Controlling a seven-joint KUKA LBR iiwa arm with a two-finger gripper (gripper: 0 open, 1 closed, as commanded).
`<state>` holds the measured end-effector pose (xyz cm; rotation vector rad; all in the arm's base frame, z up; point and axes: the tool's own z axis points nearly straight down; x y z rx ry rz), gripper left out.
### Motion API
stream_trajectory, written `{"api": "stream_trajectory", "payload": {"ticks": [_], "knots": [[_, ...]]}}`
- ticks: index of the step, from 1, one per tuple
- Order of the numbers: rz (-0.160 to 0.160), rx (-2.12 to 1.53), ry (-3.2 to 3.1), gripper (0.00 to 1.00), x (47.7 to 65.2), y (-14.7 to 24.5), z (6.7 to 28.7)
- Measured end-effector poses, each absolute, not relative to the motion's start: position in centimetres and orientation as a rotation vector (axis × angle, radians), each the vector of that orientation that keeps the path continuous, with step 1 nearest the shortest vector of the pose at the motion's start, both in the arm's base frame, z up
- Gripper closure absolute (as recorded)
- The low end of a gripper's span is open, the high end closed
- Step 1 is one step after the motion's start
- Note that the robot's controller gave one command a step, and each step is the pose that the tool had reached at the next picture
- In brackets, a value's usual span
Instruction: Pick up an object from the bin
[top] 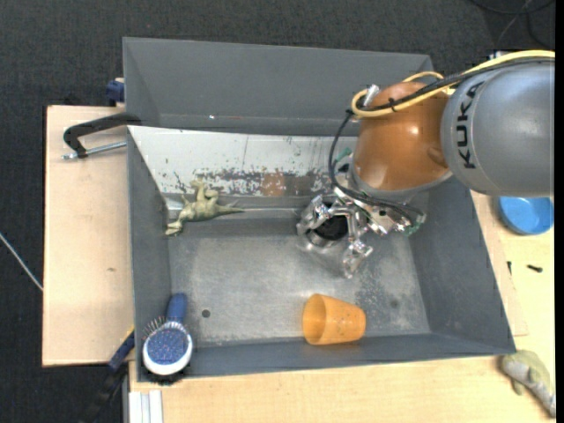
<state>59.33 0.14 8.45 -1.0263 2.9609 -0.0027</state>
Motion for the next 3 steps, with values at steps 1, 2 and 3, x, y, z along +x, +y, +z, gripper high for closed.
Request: {"api": "stream_trajectory", "payload": {"ticks": [1,2,3], "knots": [[0.001,-1.298,2.853,0.00,59.3,-3.6,8.2],[-0.008,-1.168,2.906,0.00,60.0,-7.8,13.6],[0.004,-0.395,3.117,0.00,59.7,-5.7,9.5]]}}
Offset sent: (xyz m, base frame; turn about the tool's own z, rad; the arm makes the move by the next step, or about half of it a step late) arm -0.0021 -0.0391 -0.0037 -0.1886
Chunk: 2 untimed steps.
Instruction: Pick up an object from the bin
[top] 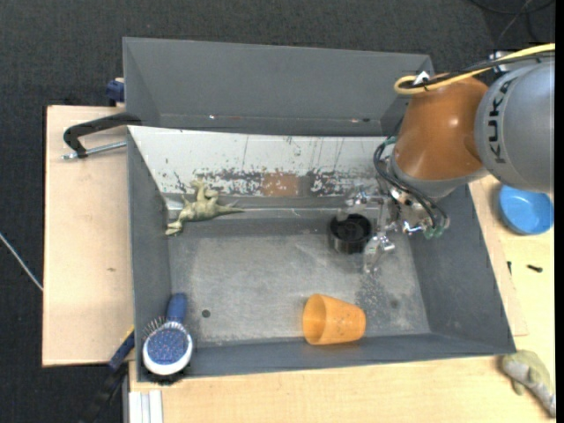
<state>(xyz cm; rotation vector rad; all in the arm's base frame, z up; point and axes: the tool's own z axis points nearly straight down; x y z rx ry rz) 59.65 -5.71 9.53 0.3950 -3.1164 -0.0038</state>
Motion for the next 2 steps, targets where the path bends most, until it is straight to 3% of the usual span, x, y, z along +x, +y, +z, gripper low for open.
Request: {"api": "stream_trajectory", "payload": {"ticks": [1,2], "knots": [[-0.002,0.394,-3.121,1.00,59.8,-5.8,9.7],[0.000,-0.014,-3.154,1.00,60.3,-6.6,20.1]]}}
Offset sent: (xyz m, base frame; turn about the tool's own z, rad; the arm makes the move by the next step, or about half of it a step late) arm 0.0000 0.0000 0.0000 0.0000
